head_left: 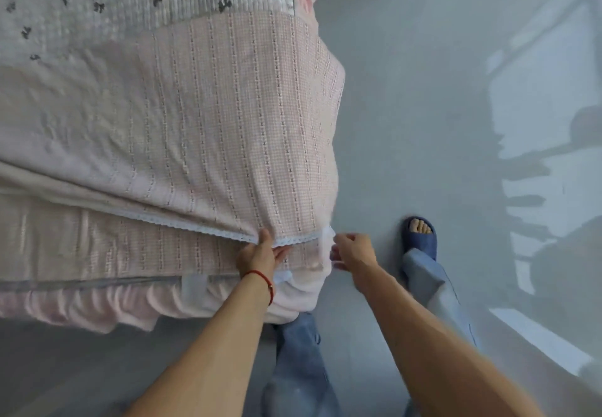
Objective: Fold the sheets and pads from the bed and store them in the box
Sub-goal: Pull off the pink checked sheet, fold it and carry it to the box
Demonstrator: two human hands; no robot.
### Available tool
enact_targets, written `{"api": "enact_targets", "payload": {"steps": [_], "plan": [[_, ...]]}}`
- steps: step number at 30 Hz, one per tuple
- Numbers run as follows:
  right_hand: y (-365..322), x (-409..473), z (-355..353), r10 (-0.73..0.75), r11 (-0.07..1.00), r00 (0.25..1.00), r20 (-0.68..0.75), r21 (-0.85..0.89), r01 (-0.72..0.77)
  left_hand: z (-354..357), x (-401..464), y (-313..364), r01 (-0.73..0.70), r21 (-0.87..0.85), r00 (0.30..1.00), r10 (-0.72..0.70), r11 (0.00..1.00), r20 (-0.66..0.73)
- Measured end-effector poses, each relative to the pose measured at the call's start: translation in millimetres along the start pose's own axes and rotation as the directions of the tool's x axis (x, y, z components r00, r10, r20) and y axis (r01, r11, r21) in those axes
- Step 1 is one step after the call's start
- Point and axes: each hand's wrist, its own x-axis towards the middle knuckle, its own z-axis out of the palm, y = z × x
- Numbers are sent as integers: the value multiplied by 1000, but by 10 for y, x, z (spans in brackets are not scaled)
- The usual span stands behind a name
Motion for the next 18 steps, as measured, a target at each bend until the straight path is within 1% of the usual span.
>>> {"api": "enact_targets", "payload": {"steps": [1, 2, 3, 5, 7, 9, 11, 14, 16, 18], "plan": [[100, -66, 163, 74, 978, 993, 87, 186, -89, -43, 53, -16, 30, 9, 998, -30, 1000, 57], [144, -98, 290, 101, 937, 982, 156, 316, -147, -80, 106, -24, 54, 37, 993, -57, 998, 105], [170, -114, 402, 110, 894, 975, 195, 408, -183, -140, 150, -21, 76, 59, 984, -84, 995, 157], [220, -134, 563, 106, 785, 970, 219, 580, -216, -269, 216, 33, 87, 109, 953, -115, 990, 279], [184, -120, 638, 98, 681, 967, 236, 693, -238, -380, 309, 135, 74, 112, 935, -107, 991, 338], [151, -76, 653, 112, 574, 959, 259, 771, -275, -512, 374, 241, 60, 51, 935, -74, 997, 347], [101, 36, 600, 110, 517, 944, 312, 793, -322, -577, 452, 326, 67, -34, 938, -51, 997, 343], [59, 222, 572, 121, 419, 922, 367, 823, -383, -619, 583, 247, 43, -89, 941, -10, 995, 339], [0, 206, 588, 130, 398, 924, 360, 835, -381, -661, 603, 149, 30, -105, 944, 7, 994, 330], [-15, 153, 581, 110, 395, 954, 278, 869, -299, -722, 582, 86, 19, -105, 948, 15, 994, 319]]}}
